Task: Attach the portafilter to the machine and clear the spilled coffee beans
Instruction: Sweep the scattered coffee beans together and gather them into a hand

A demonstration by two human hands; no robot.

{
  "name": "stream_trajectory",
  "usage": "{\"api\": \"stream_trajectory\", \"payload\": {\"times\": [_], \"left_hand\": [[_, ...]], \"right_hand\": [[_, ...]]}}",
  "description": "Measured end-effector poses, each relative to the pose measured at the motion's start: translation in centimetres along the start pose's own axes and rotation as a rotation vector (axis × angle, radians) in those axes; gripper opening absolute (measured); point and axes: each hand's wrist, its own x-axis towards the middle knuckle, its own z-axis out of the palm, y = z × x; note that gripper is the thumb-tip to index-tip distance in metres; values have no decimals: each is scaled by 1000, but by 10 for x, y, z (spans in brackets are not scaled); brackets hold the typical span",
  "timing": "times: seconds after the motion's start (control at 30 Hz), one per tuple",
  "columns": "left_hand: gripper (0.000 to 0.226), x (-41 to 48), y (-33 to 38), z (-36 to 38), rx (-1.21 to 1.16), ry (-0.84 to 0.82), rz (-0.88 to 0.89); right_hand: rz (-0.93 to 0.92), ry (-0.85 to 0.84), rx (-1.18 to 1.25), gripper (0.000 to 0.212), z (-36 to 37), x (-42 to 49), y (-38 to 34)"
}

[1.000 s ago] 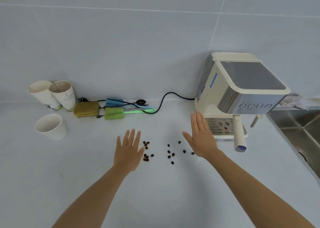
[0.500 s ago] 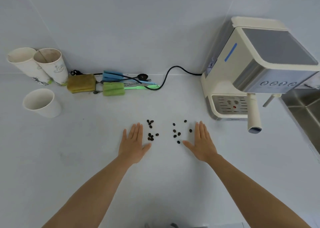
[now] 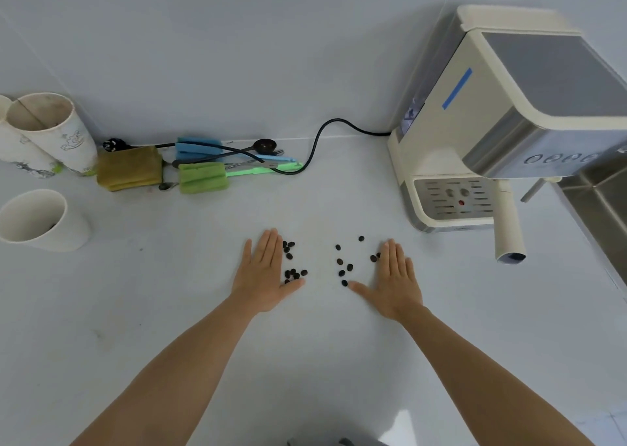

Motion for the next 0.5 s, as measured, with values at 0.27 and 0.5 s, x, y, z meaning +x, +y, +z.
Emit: {"api": "stream_trajectory", "payload": {"times": [0.27,0.5], "left_hand": [[112,14,0,-3,11,80,140],[99,19,-1,0,79,109,189]], "right_hand": [[-182,5,-100,105,-8,20,-25],[-368,35,-168,105,0,32,-39]]}}
